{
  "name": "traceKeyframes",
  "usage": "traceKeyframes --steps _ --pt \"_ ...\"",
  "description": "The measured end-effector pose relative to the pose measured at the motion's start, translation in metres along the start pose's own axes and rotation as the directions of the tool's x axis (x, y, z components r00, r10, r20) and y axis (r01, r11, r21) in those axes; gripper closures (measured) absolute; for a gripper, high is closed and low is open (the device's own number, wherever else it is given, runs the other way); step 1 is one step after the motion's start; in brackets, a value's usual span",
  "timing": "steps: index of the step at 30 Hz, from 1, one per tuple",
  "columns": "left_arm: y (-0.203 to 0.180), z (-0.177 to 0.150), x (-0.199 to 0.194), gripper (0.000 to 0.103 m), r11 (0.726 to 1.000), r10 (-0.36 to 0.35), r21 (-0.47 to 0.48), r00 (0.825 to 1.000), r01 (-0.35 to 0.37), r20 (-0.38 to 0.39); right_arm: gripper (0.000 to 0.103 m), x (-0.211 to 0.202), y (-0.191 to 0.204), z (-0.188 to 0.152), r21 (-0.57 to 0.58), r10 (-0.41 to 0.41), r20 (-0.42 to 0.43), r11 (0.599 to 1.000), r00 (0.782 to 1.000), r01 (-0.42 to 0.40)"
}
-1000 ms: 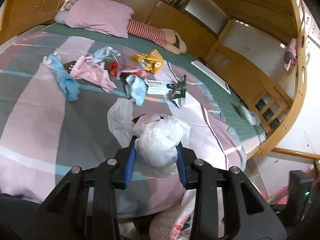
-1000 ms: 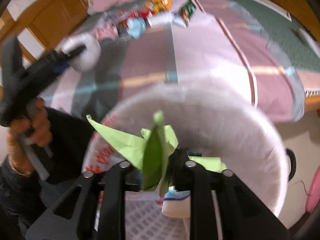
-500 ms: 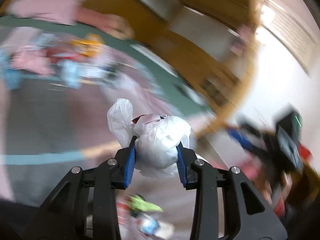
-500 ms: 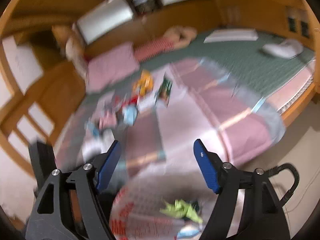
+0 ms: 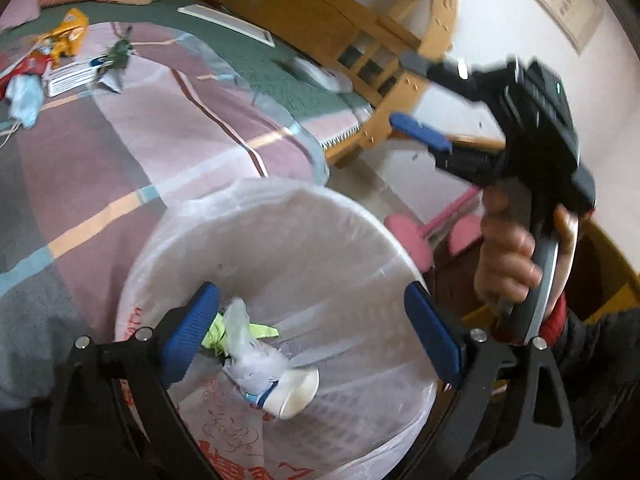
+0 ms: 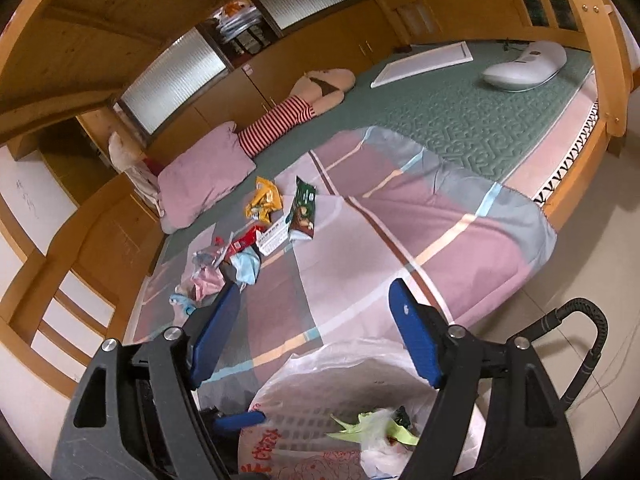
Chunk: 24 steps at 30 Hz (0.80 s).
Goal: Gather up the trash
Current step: 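Release the green paper and white tissue into the trash basket with both grippers, then grasp the clear plastic bag on the bed with the right gripper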
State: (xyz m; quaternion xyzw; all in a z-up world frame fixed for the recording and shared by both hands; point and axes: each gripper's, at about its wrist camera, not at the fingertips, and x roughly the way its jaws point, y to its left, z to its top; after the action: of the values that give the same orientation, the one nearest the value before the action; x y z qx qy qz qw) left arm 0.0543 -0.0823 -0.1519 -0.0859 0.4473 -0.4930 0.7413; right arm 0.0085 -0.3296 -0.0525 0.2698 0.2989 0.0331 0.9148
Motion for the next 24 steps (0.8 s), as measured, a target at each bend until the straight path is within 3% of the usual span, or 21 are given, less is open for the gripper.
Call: traceKeyframes --steps 6,14,24 --pt "0.014 0.004 -0.016 0.007 0.995 0.033 -0.092 0.996 -0.025 0.084 0.027 0.009 0.012 -0.008 -0.057 -0.021 -0.028 0.998 0.999 0.019" --pt "0.016 0.007 -0.034 0.007 0.995 0.016 -0.103 0.985 0.002 0.173 0.027 0.016 0.017 -0.013 -0.075 -0.025 -0.057 0.997 0.998 0.021" --pt "0.023 0.009 -0.040 0.007 0.991 0.040 -0.134 0.978 -0.012 0.204 0.027 0.021 0.018 -0.016 -0.080 -0.032 -0.077 0.996 0.997 0.026"
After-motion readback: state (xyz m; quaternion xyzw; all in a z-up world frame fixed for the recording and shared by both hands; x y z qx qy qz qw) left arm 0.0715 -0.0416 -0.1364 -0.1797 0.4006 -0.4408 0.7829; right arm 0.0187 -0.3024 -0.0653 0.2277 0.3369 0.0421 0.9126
